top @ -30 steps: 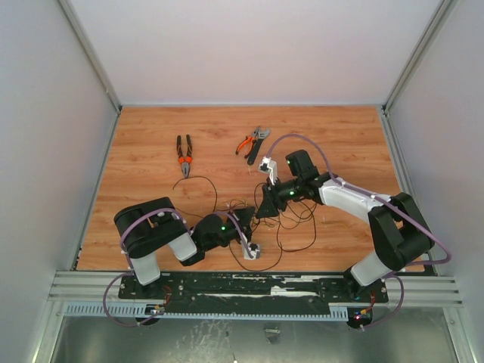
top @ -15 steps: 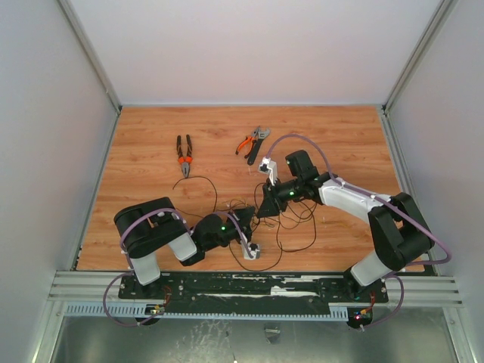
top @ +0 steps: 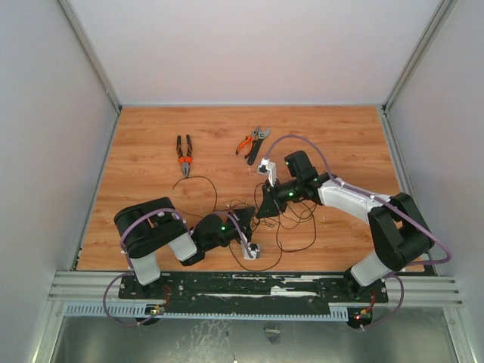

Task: Zip-tie the wires
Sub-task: Tie the cable at the center of the board.

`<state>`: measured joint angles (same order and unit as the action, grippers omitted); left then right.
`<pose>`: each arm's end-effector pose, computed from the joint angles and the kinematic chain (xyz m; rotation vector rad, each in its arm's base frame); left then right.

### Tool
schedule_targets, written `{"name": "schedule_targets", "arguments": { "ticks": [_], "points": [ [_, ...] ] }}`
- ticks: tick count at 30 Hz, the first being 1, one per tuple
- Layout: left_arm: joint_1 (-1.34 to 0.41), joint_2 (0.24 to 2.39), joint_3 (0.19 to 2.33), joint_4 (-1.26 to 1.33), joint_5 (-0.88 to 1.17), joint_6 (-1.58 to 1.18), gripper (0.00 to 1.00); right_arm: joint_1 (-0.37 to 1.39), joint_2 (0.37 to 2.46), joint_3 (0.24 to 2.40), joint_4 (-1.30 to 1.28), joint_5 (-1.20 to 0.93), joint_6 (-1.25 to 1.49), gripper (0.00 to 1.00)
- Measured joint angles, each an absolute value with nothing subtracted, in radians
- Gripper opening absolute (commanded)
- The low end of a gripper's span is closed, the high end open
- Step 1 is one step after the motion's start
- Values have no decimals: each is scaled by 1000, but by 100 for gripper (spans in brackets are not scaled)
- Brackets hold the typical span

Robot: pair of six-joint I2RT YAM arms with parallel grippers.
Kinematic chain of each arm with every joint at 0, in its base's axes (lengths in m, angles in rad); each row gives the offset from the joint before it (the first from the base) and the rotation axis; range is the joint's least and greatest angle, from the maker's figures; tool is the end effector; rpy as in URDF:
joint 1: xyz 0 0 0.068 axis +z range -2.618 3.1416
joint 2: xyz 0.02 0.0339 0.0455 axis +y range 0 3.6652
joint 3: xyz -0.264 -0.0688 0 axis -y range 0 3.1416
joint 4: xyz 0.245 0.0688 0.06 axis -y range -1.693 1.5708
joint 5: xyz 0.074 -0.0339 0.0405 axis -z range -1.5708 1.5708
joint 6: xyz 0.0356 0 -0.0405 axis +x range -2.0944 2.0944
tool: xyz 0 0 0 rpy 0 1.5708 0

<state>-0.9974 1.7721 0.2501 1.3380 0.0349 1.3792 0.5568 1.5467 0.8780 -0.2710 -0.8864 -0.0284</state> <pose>0.1359 -0.2127 0.1103 1.6433 0.6336 0.2475 0.2401 0.1820 0.1947 -1.0693 2.2344 1.3304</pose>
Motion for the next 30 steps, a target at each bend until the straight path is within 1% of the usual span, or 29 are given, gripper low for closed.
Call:
{"name": "schedule_targets", "arguments": {
  "ticks": [5, 9, 20, 30],
  "points": [
    [-997, 1772, 250, 1338, 35, 1379, 0, 557, 1547, 878, -272, -886, -34, 17],
    [-997, 1772, 250, 1338, 35, 1379, 0, 557, 1549, 878, -273, -885, -38, 10],
    [-997, 1772, 250, 1338, 35, 1379, 0, 558, 1549, 895, -283, -882, -44, 0],
    [-997, 1772, 250, 1339, 35, 1379, 0, 558, 1549, 908, -291, -877, -44, 0]
  ]
}}
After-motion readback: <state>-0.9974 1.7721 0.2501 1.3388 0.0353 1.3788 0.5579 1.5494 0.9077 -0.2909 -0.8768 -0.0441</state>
